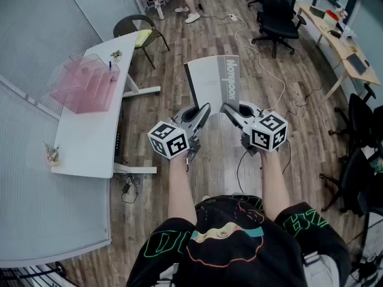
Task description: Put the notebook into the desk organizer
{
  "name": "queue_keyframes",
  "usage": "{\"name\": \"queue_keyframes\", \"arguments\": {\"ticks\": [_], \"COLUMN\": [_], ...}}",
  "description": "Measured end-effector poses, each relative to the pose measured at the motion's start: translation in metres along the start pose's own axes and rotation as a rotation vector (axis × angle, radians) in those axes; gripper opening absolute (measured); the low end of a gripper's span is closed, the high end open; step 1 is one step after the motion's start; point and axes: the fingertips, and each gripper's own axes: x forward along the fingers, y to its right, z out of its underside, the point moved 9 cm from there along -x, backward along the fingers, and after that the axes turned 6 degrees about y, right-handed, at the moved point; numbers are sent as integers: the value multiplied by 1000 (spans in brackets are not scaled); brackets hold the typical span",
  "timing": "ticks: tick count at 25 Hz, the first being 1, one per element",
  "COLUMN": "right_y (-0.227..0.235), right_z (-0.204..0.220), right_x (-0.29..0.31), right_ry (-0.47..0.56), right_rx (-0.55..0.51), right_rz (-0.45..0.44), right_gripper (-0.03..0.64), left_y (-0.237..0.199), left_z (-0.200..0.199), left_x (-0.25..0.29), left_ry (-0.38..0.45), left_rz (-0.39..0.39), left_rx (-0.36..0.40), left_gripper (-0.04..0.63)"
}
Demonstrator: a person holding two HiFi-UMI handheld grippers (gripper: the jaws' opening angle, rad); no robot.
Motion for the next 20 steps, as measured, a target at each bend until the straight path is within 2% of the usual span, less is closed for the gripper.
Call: {"name": "queue_keyframes", "arguments": {"ticks": [5,20], "right_y": [-1,19], "right_z": [8,2], "right_x": [-9,-17], "right_ry": [-17,-17], "right_rx": [8,-9], "right_rz": [35,32], "right_gripper": [31,31], "left_y": [8,13], "left_z": [9,11], "left_x": [0,22], "left_ry": [-20,-11], "left_rz": [-8,-25], "left_rx": [-5,13], "left_gripper": [3,3]}}
